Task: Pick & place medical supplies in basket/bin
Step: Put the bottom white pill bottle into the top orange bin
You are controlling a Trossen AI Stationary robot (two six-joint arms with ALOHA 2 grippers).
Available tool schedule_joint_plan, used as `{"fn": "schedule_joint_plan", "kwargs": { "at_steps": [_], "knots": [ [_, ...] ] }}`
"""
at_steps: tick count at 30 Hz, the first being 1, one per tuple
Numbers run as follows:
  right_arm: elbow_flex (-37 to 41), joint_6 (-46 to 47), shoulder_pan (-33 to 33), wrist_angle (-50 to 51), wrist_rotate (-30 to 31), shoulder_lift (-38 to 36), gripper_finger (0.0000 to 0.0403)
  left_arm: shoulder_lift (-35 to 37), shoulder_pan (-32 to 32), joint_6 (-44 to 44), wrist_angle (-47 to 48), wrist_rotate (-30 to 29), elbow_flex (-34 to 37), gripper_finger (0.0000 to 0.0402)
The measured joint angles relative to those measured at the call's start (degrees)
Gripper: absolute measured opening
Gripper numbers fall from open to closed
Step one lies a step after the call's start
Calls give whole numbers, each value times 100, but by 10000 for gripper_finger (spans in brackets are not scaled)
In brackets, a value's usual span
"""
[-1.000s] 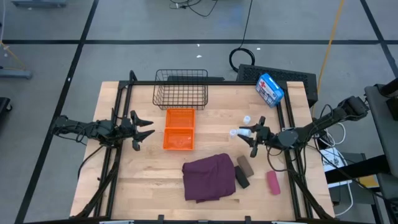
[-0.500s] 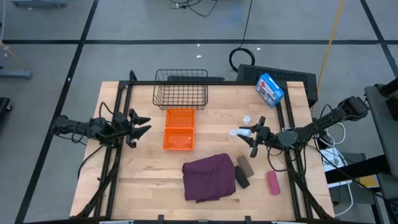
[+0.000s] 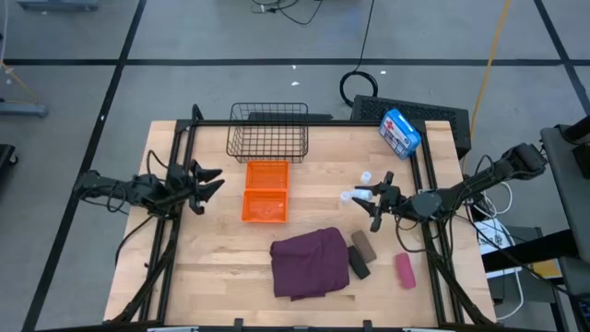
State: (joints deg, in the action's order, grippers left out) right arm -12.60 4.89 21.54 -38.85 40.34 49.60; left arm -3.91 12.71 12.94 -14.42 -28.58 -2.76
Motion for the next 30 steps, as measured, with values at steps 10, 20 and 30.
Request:
{"fn": "schedule_joint_plan", "kwargs": {
  "at_steps": [10, 20, 30],
  "knots": [
    [-3, 197, -233, -322, -473, 60, 134, -2140, 0, 23, -1915, -335, 0, 201],
    [-7, 151, -529, -1983, -1069, 1088, 134, -5075, 0, -1665, -3030, -302, -1039, 203],
    [-86, 302, -699, -3501, -1384, 2094, 134, -7907, -63, -3586, -2902, -274, -3637, 286]
  ]
}}
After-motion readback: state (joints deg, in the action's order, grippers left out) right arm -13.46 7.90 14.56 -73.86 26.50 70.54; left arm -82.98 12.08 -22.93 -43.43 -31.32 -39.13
